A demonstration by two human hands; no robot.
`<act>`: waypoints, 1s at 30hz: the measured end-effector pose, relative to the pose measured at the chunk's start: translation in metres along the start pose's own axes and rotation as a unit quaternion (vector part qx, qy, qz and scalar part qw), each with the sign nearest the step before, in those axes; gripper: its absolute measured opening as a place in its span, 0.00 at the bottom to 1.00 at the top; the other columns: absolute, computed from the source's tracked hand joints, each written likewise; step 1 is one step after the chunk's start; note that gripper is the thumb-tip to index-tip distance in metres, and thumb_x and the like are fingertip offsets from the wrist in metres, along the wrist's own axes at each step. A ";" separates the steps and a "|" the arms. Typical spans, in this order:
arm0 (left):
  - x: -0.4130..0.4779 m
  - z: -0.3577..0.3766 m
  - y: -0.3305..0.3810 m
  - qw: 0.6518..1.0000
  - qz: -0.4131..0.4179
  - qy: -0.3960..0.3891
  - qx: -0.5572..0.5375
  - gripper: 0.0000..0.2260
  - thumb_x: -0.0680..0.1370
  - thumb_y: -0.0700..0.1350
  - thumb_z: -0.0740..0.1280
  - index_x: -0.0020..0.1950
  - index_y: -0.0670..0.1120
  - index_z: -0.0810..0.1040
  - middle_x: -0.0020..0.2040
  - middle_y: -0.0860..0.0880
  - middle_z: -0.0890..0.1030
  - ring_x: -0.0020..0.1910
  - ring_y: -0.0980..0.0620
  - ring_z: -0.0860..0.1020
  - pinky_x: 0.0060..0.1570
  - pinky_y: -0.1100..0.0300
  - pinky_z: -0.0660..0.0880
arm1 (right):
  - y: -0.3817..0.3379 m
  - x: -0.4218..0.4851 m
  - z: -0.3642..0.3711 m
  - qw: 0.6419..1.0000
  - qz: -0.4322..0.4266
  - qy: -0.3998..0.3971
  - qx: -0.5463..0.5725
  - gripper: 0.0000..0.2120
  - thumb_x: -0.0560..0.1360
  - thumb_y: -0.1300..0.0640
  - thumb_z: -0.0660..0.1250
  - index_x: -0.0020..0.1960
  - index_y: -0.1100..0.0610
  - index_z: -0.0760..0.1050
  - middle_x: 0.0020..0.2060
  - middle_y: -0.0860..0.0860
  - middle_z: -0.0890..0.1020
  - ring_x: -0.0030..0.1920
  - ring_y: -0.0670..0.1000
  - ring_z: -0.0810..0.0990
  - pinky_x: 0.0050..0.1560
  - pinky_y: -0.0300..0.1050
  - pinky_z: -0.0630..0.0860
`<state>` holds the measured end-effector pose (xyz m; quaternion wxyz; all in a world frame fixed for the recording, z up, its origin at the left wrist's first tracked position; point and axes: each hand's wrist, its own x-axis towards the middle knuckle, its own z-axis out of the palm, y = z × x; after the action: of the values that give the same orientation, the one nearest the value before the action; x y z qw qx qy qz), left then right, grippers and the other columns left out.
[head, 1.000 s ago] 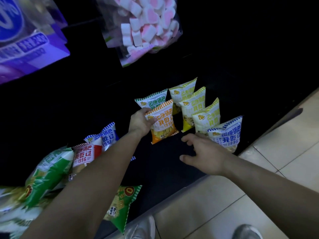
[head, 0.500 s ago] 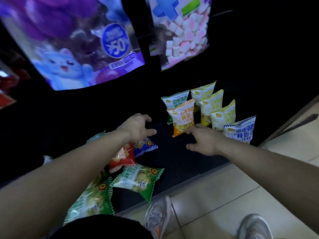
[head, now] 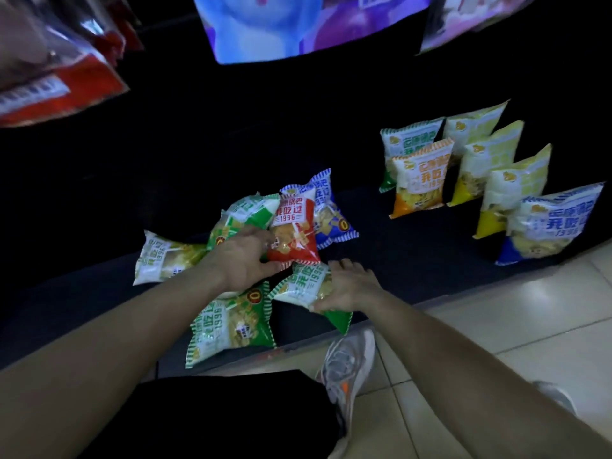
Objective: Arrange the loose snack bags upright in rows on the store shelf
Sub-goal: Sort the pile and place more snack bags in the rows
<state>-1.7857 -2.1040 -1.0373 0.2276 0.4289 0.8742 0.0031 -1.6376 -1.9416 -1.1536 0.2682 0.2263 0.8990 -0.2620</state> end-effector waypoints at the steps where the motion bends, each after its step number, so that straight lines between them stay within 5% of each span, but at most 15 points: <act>1: 0.004 0.001 -0.002 1.000 0.001 0.003 -0.011 0.29 0.75 0.61 0.67 0.72 0.52 0.67 0.65 0.48 0.70 0.63 0.48 0.71 0.59 0.57 0.69 | -0.001 0.005 0.007 1.000 0.003 0.008 0.005 0.55 0.57 0.26 0.71 0.74 0.50 0.57 0.68 0.55 0.68 0.68 0.59 0.66 0.66 0.60 0.63; 10: 0.029 -0.001 0.005 0.998 0.021 0.028 -0.043 0.25 0.75 0.61 0.67 0.68 0.53 0.70 0.57 0.53 0.68 0.55 0.52 0.72 0.51 0.58 0.69 | 0.026 -0.006 0.001 0.998 -0.010 0.062 0.009 0.51 0.52 0.25 0.70 0.69 0.47 0.62 0.63 0.50 0.74 0.63 0.56 0.71 0.63 0.60 0.63; 20: 0.014 -0.027 0.048 0.997 0.021 0.055 -0.049 0.29 0.75 0.62 0.67 0.72 0.51 0.68 0.68 0.47 0.69 0.63 0.47 0.72 0.55 0.57 0.68 | 0.065 -0.089 -0.076 0.988 0.004 0.153 0.031 0.52 0.51 0.25 0.71 0.70 0.43 0.62 0.62 0.47 0.75 0.61 0.53 0.73 0.61 0.56 0.68; 30: -0.027 -0.108 0.161 0.942 0.100 0.118 -0.299 0.29 0.69 0.64 0.72 0.66 0.53 0.74 0.58 0.54 0.79 0.52 0.57 0.79 0.54 0.59 0.76 | 0.064 -0.221 -0.185 0.947 -0.040 0.314 0.065 0.56 0.51 0.22 0.70 0.73 0.42 0.60 0.66 0.42 0.73 0.62 0.49 0.74 0.60 0.52 0.73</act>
<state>-1.6942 -2.0016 -0.8973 0.2392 0.4231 0.8059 0.3379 -1.5033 -1.8425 -0.9100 -0.0532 0.2780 0.9270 -0.2460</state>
